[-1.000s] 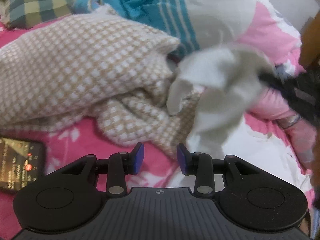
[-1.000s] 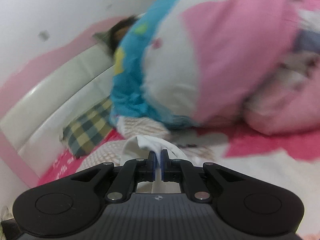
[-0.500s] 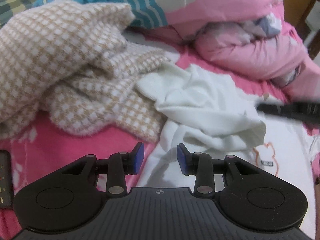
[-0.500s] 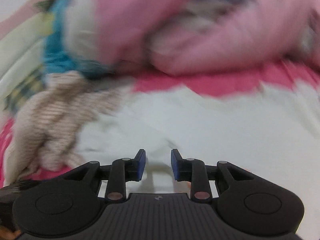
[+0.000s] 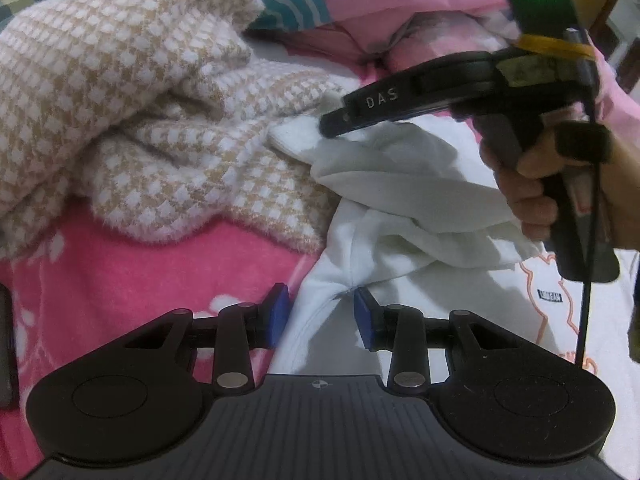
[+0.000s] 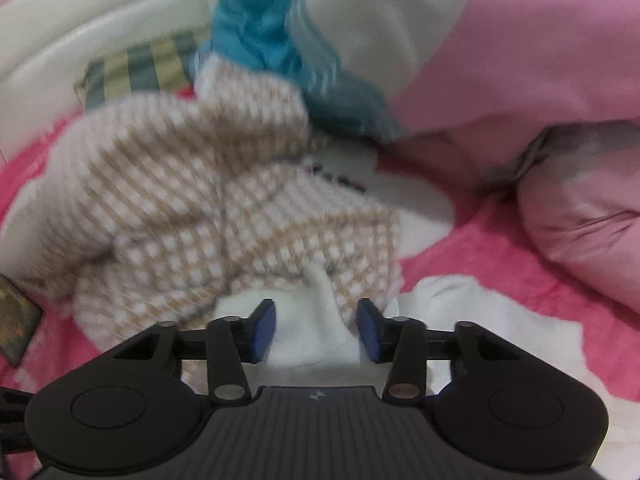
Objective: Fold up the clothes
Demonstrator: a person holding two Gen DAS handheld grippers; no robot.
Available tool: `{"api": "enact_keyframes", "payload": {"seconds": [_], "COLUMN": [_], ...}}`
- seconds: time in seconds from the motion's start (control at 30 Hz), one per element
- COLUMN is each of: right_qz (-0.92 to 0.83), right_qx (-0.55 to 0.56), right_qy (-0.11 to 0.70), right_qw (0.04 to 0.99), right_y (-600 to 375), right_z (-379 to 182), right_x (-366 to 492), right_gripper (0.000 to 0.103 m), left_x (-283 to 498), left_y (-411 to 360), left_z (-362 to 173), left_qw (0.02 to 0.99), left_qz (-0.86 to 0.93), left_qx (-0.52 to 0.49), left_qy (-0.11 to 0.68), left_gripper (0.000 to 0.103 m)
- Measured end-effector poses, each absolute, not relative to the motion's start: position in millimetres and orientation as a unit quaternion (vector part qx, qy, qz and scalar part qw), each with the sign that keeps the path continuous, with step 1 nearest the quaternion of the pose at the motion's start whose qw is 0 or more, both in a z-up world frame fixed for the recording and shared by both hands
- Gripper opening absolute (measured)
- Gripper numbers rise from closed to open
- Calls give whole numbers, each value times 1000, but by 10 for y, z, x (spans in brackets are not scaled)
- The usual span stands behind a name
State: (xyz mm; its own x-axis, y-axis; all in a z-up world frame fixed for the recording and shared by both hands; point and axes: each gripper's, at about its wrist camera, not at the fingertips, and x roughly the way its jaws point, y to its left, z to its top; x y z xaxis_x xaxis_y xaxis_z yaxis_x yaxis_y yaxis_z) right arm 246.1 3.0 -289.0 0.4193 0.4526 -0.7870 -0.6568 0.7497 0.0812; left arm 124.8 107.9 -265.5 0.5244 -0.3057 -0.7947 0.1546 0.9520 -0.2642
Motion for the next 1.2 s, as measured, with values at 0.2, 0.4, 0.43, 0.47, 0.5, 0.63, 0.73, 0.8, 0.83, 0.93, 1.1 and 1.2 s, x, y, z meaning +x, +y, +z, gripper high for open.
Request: {"api": "enact_keyframes", "payload": {"seconds": [0.2,0.4,0.43,0.47,0.5,0.63,0.73,0.8,0.83,0.93,1.1,1.2], "right_qz": [336,213,173,129,87,-27,-78,-90,-98,-110,-100,-85], "right_qx": [25,215,235,255,276,372,421,443,448,471,503,531], "right_qy": [374,284,274,265,260,266,279,298,307,340,347,332], "right_qw": [864,910,916,921,921,889,859,841,834,806,786,775], "right_y": [-493,-1790,-2026,-2269,-2491,-3185,-3549,-3713,-3750,-3847,-3843,-3808], "right_z": [-2431,-1708,-1650,-1619,-1624,-2017,-2462,-2772,-2896,-3084,-2810,-2499], "right_x": [2372,1869,1741,1609,1484,1074,873,838,845,843,610,387], "right_gripper": [4,5,5,5,5,5,5,5,6,6,5,5], "left_x": [1239,1233,1229,1226,1221,1208,1218,1225,1218,1240,1263,1261], "left_y": [1082,1046,1035,1025,1014,980,963,946,944,914,894,893], "left_z": [-2667,-2668,-2669,-2671,-2674,-2684,-2676,-2672,-2668,-2660,-2653,-2653], "left_qw": [870,872,872,873,873,875,875,875,874,873,871,871], "left_qz": [-138,-132,-132,-131,-132,-137,-140,-142,-142,-142,-141,-141], "left_qx": [-70,-55,-51,-47,-40,-13,-3,5,9,19,25,28], "left_qy": [468,469,468,468,467,465,464,464,464,466,469,470], "left_gripper": [36,36,36,36,36,36,36,36,36,36,36,36]}}
